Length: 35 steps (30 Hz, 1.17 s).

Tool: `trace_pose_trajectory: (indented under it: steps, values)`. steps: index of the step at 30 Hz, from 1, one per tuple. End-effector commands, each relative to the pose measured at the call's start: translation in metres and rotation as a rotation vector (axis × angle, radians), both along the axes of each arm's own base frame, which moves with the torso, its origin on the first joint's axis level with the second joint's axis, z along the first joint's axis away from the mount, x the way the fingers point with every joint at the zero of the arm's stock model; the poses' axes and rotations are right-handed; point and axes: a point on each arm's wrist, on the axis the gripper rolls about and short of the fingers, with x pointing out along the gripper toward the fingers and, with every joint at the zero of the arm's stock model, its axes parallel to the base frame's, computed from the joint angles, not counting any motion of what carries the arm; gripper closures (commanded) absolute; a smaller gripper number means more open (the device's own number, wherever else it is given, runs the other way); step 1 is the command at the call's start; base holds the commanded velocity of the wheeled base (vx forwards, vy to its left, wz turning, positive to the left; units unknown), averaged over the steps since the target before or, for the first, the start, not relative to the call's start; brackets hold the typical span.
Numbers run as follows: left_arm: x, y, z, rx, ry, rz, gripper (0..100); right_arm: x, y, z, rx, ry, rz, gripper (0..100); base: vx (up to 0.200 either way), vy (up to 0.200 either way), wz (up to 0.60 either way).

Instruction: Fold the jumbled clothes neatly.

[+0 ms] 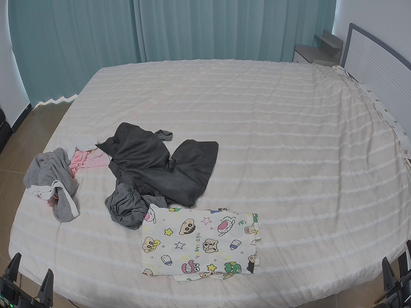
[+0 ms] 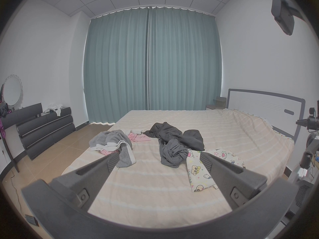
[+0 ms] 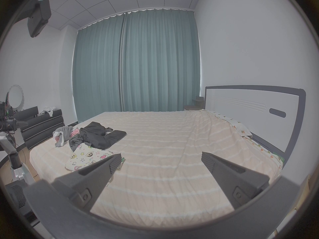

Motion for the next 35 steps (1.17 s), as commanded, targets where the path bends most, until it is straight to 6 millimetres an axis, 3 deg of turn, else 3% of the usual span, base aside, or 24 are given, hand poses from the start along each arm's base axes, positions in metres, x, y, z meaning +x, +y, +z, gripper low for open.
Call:
trace_pose_trajectory:
  steps: [1, 35]
  values:
    - [-0.0001, 0.0000, -0.0035, 0.000, -0.002, 0.000, 0, 0.0004, 0.0000, -0.0051, -0.001, 0.006, 0.001, 0, 0.000, 0.000, 0.00]
    - [0.0000, 0.0000, -0.0034, 0.000, 0.000, 0.000, 0, 0.0004, 0.0000, -0.0051, -0.001, 0.006, 0.001, 0, 0.000, 0.000, 0.00]
